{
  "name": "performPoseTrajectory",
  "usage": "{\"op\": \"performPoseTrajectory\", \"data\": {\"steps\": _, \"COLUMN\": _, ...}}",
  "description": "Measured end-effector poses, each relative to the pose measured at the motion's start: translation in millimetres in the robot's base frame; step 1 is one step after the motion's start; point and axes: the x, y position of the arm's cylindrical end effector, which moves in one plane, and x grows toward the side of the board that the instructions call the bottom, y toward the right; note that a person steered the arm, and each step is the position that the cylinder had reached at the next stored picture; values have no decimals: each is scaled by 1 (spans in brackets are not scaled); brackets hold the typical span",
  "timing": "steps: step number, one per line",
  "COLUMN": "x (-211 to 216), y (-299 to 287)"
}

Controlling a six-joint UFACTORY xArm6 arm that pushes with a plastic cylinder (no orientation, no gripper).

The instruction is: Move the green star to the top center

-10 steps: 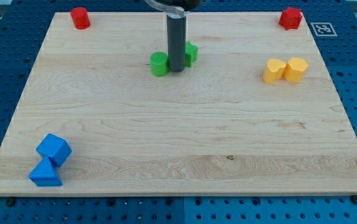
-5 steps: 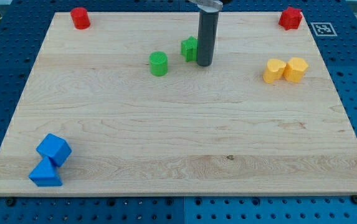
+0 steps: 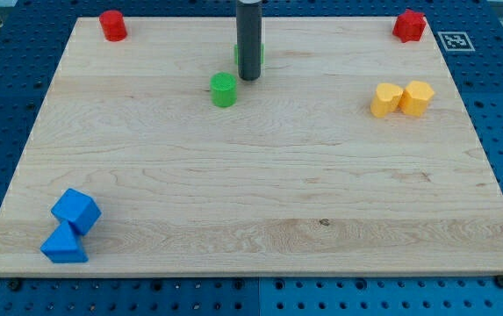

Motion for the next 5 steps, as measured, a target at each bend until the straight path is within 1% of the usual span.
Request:
{"op": "performPoseTrajectory", "data": {"steps": 3, "x": -24, "y": 4}}
{"op": "performPoseTrajectory", "data": {"steps": 5, "x": -54, "y": 4}}
